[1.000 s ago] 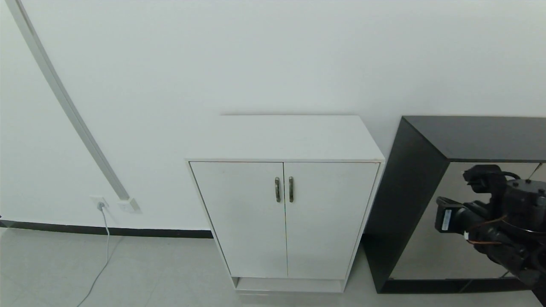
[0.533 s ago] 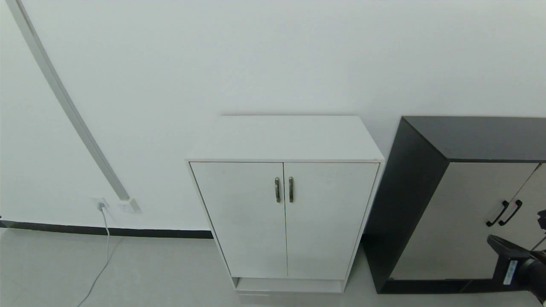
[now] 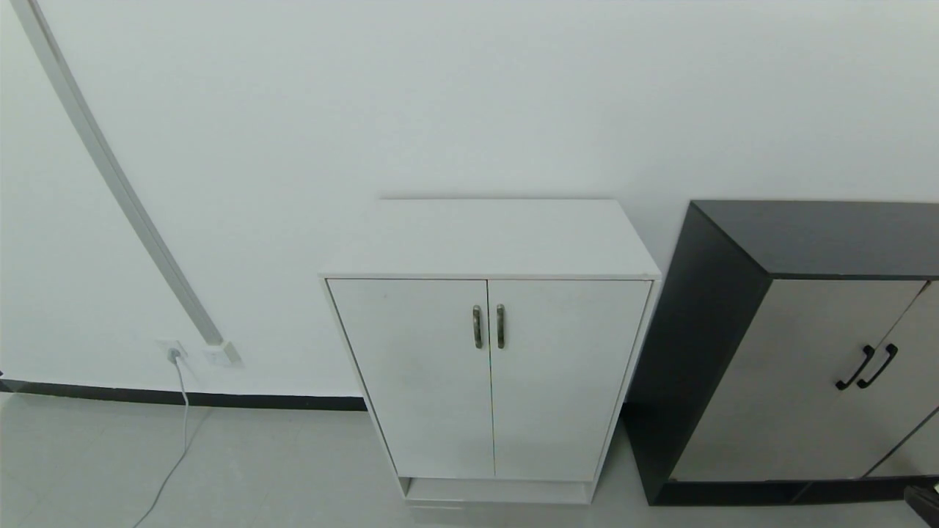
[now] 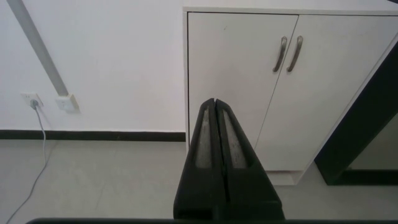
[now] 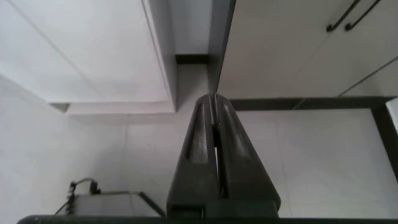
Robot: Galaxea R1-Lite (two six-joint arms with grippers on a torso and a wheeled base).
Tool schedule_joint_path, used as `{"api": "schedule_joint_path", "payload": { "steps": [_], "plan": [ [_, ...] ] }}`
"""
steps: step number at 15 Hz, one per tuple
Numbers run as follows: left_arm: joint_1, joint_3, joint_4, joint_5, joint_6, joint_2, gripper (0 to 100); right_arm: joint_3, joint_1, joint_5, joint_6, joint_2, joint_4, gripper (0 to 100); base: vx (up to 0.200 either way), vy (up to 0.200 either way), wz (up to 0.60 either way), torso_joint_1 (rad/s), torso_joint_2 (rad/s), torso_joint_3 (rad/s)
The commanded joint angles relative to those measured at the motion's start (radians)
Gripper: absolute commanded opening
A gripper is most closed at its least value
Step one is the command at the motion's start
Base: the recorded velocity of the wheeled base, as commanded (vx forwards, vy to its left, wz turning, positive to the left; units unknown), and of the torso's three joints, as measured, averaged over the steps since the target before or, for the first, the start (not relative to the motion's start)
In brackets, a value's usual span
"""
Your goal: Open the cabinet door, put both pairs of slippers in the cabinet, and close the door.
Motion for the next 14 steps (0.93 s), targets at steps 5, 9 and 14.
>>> {"api": "schedule_joint_path", "payload": {
  "steps": [5, 9, 14],
  "plan": [
    [0.0, 0.0, 0.0, 0.0, 0.0, 0.001, 0, 0.008, 0.001, 0.121, 0.002, -0.276, 0.295, 0, 0.0, 0.0, 0.0, 0.0, 0.0, 0.0],
    [0.0, 0.0, 0.0, 0.0, 0.0, 0.001, 0, 0.007, 0.007, 0.195, 0.0, -0.38, 0.41, 0, 0.0, 0.0, 0.0, 0.0, 0.0, 0.0],
    [0.0, 0.0, 0.0, 0.0, 0.0, 0.001, 0, 0.007, 0.028, 0.241, -0.027, -0.446, 0.447, 0, 0.0, 0.0, 0.0, 0.0, 0.0, 0.0]
  ]
}}
